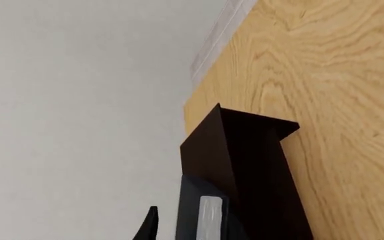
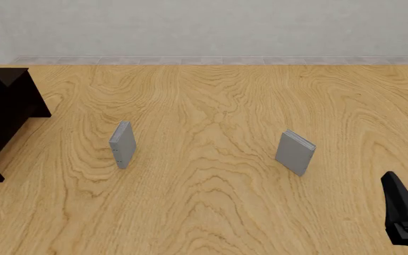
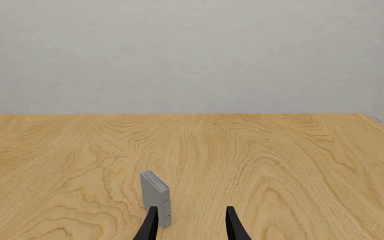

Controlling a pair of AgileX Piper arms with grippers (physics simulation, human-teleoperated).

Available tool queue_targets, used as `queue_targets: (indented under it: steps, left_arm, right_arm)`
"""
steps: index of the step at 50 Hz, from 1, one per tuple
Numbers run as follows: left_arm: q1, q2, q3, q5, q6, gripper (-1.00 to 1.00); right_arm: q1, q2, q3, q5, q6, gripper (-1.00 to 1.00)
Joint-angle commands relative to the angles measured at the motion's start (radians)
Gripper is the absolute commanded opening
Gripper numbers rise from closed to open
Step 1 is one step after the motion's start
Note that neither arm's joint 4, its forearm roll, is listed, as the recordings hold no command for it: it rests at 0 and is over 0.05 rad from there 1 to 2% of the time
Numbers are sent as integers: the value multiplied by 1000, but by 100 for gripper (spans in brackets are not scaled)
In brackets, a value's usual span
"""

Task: Pick up the book in the middle and place it on the cabinet shelf.

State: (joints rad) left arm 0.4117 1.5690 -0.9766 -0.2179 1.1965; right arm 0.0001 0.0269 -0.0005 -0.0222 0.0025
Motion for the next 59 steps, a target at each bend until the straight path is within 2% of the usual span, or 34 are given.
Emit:
queue_targets:
  steps: [1,6,24,35,46,48,54,59]
  left_arm:
    - [-25,-41,7,12,10,100]
    - [-41,-61,11,16,8,100]
    - [-200,-208,12,78,-25,100]
    - [-238,-236,36,79,-30,100]
    - [-292,-258,46,89,-72,100]
    - [-316,-271,28,121,-118,100]
    - [-336,-282,35,124,-154,100]
    - [-366,-291,20,146,-224,100]
  right_arm:
    - [0,0,0,0,0,100]
    - [0,1,0,0,0,100]
    - [0,0,0,0,0,100]
    - [0,0,0,0,0,100]
    - [0,0,0,0,0,100]
    - [0,0,0,0,0,100]
    - [0,0,0,0,0,100]
    - [0,0,0,0,0,100]
